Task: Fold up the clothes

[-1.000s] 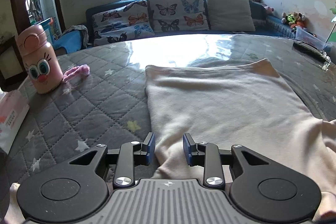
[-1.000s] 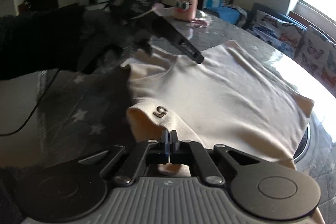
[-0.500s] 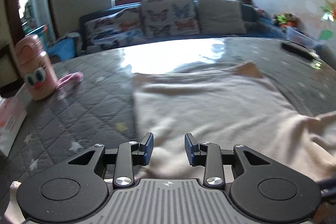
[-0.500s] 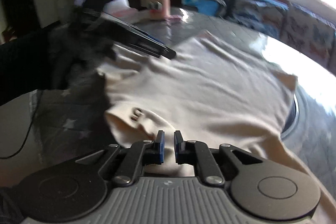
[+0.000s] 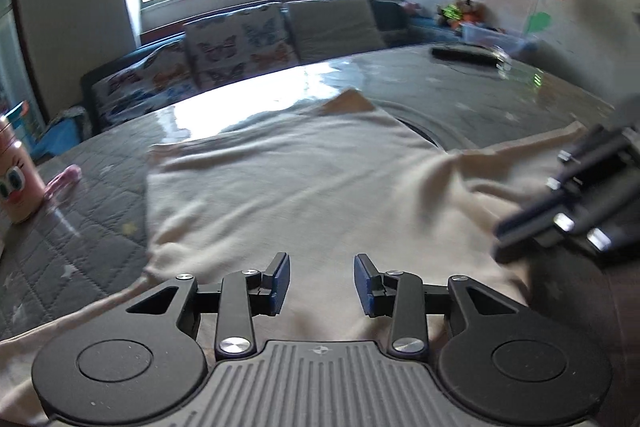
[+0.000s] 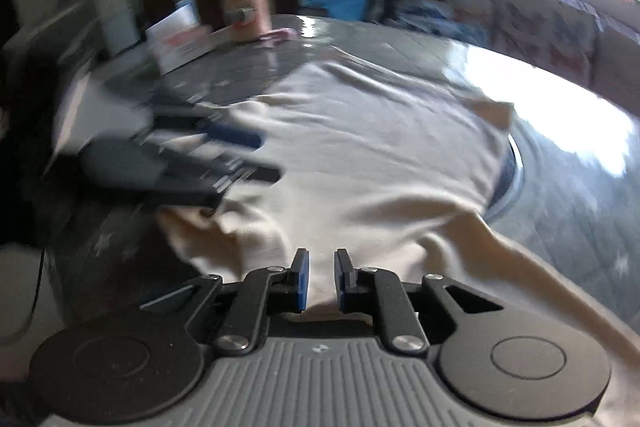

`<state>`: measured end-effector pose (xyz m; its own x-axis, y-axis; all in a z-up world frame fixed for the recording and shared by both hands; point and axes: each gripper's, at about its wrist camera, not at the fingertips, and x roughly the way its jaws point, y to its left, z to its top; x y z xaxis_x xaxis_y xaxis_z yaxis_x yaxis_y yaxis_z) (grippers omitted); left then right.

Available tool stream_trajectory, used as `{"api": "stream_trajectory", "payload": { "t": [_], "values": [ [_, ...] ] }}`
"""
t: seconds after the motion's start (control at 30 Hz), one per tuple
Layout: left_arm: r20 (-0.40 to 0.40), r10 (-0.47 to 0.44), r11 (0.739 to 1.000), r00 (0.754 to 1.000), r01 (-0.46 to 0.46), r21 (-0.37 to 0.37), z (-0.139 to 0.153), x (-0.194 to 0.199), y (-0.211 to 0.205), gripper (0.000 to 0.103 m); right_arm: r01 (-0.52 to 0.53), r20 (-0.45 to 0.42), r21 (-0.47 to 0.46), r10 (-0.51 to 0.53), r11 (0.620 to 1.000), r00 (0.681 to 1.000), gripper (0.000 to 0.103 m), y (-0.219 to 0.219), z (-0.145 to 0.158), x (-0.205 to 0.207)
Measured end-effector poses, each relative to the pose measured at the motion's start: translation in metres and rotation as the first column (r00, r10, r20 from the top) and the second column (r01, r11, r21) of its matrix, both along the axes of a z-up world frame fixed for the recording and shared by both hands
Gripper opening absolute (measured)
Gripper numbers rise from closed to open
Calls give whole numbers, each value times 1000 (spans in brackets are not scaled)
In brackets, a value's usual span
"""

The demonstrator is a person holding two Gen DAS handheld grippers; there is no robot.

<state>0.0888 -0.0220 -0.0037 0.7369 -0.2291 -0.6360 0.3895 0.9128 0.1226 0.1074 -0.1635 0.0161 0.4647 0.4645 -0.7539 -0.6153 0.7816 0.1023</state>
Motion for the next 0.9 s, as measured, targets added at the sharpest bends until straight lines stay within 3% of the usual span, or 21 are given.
{"api": "stream_trajectory", "payload": {
  "t": [0.13,0.2,0.27,0.4,0.63,0.73,0.9],
  "values": [
    [24,-48,998,999,47,42,-3,-14,-12,39,30,-25,19,-30,999,999,14,-16,-3,-3],
    [29,-53,998,998,52,28,2,-14,-10,39,49,-23,60,-47,997,999,19,-27,5,-10],
    [45,-55,998,997,55,13,9,-13,-12,40,98,-1,84,-98,992,995,28,-42,13,-15],
    [65,-79,997,995,80,-14,18,-9,-23,40,234,16,92,-236,968,972,28,-76,16,-17],
    [10,-145,989,989,145,-41,5,-2,-52,40,517,103,-15,-513,856,852,37,-142,1,-24],
    [-8,-181,983,983,181,-42,-1,-9,-62,40,600,128,-29,-592,799,795,40,-167,-5,-28],
    [-16,-196,980,981,195,-44,-6,-15,-69,40,677,101,-10,-673,736,733,40,-197,-16,-28]
  ]
}}
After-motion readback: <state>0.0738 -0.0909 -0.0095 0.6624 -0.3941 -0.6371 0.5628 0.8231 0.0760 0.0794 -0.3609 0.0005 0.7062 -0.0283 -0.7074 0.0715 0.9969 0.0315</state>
